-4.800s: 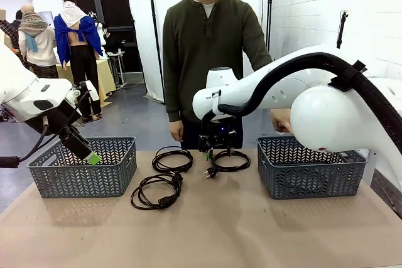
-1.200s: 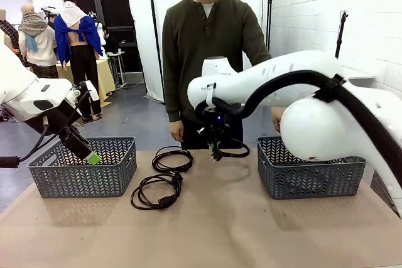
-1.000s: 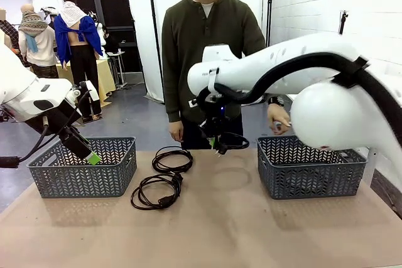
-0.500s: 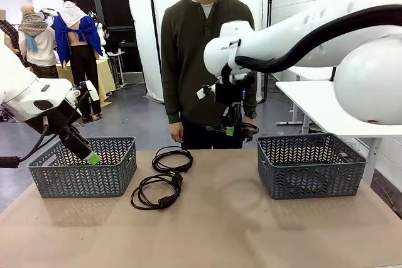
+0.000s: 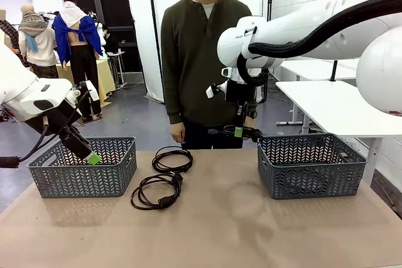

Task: Organize the cables according to human instructions.
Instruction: Pick up a bundle of cables and place it in the basket indicated by the human.

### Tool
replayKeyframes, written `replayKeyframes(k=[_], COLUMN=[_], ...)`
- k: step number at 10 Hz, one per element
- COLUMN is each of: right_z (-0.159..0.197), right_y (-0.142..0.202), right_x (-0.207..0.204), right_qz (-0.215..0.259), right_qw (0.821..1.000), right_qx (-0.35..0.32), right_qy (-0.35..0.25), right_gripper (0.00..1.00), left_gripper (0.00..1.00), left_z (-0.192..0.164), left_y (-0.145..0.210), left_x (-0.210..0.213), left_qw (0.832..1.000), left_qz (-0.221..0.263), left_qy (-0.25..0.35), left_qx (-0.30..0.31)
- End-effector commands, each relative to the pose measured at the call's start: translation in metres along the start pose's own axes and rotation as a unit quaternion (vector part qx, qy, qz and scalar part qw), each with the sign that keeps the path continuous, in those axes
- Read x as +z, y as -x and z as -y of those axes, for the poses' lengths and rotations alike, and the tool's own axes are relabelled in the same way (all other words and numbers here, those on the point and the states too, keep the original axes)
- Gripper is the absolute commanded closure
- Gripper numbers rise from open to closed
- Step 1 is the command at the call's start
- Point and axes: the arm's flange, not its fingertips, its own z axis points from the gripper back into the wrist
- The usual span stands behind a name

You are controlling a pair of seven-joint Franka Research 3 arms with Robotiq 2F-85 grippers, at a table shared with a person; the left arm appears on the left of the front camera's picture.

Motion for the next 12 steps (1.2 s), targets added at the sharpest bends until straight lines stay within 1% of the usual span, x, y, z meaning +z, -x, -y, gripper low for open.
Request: replayKeyframes(k=[1,4,5,6,9,12], right_z=[-0.001,-0.001,-0.001,-0.001,-0.001,0.000], right_y=[-0.003,-0.003,-0.003,0.010,0.069,0.122], right_x=[0.006,0.006,0.003,0.011,0.036,0.039], right_qz=[-0.001,-0.001,0.001,0.010,0.019,0.009], right_qw=[1.000,1.000,1.000,1.000,0.998,0.994], right_qx=[0.004,0.004,0.003,0.024,0.057,0.101], right_qy=[0.014,0.014,0.004,0.014,0.024,0.040], right_gripper=[1.00,1.00,1.00,1.00,1.00,1.00], left_gripper=[0.00,0.00,0.00,0.00,0.00,0.00], left_z=[-0.002,-0.002,-0.002,-0.002,-0.002,-0.002], left_y=[0.000,0.000,0.000,0.000,0.000,0.000], left_x=[-0.001,-0.001,-0.001,-0.001,-0.001,-0.001], left_qw=[1.000,1.000,1.000,1.000,1.000,1.000], left_qz=[0.004,0.004,0.004,0.004,0.004,0.004], left_qy=[-0.005,-0.005,-0.005,-0.005,-0.005,-0.005], left_qx=[-0.001,-0.001,-0.001,-0.001,-0.001,-0.001])
